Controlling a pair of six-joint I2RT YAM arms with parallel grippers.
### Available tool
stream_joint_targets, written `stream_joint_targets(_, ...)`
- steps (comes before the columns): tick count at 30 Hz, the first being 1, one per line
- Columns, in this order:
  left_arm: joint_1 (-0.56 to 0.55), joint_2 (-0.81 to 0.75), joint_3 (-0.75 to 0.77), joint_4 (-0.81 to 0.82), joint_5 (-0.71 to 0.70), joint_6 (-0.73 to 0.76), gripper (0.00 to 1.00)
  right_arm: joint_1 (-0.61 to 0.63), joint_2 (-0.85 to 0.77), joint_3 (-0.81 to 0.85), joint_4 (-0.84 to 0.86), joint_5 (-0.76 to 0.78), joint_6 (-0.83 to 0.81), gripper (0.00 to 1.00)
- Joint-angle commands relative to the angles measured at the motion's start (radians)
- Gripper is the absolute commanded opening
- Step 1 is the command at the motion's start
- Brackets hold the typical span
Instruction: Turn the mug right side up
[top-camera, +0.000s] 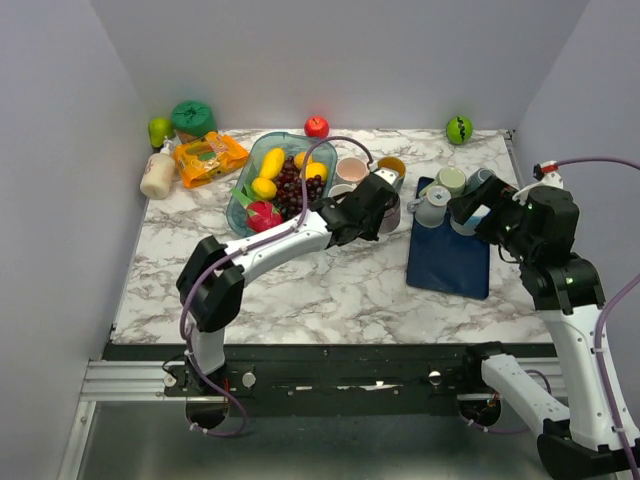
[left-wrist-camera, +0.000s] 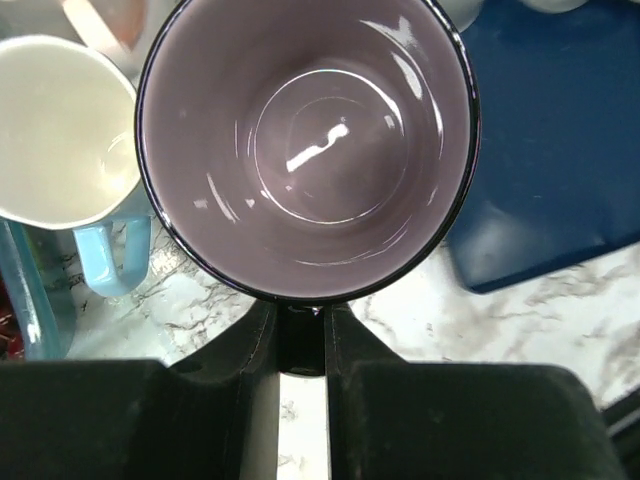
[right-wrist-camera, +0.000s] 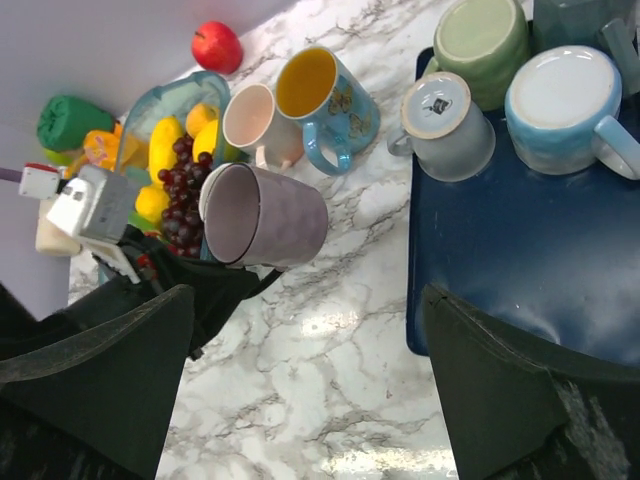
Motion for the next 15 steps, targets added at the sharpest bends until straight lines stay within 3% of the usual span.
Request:
stream_joint_targets(1, -0.01, 0.069, 0.05, 0.068, -0.12, 0.001, 0.0, 0.002, 0.019, -0.035, -0.03, 0.044, 0.001, 1.0)
stream_joint_targets(15, -0.01, 0.209, 0.009, 0.214, -0.233, 0.044, 0.0, 0.004, 0.099, -0.078, -0.027, 0.088, -0.019, 1.0)
